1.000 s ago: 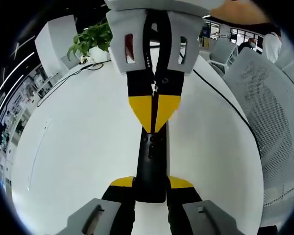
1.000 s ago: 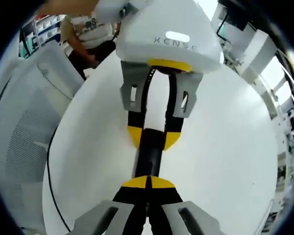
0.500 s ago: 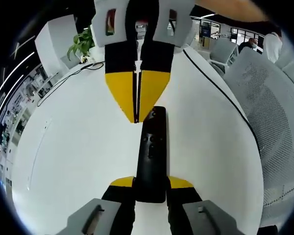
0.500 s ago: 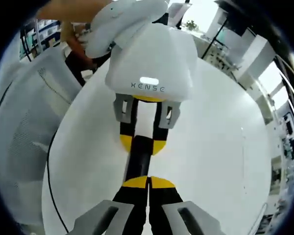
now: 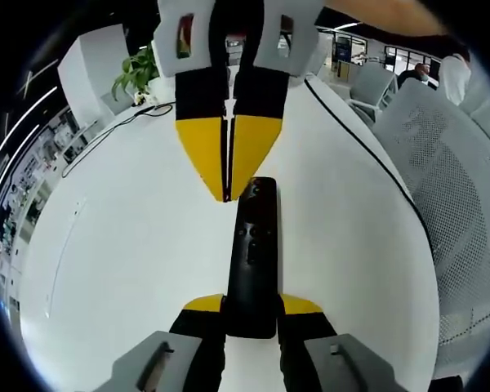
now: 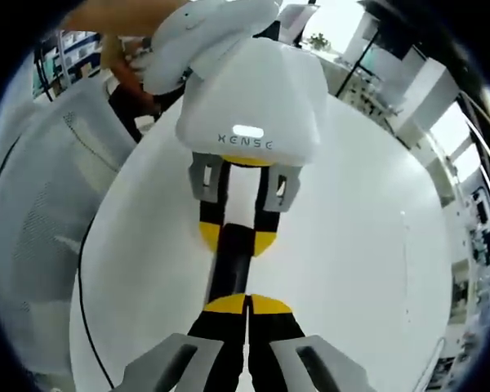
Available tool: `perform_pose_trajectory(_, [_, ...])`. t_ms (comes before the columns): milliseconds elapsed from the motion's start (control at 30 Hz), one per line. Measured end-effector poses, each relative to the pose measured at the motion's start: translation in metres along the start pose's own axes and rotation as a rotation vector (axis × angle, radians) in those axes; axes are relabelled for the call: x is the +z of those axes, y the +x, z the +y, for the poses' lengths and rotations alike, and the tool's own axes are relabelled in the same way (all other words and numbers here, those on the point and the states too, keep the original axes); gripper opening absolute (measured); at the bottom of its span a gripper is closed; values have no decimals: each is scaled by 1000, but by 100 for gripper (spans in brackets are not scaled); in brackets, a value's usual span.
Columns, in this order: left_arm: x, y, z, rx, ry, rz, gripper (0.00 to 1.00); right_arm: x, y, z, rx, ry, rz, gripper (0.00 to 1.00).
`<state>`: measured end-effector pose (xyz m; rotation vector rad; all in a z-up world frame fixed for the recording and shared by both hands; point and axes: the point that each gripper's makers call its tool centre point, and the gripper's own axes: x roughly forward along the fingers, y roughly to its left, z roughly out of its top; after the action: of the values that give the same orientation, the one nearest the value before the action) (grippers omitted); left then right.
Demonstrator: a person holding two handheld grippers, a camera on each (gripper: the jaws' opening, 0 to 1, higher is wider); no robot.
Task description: Press the specified remote control buttons in sequence, fully releasing each button before pressing the next.
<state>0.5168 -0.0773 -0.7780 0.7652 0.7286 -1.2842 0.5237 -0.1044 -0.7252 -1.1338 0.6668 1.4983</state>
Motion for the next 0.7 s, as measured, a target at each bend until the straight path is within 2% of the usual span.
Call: perform_pose_trajectory(700, [0,0,0,0,0,-8,23,-4,26,11,48,6,2,0])
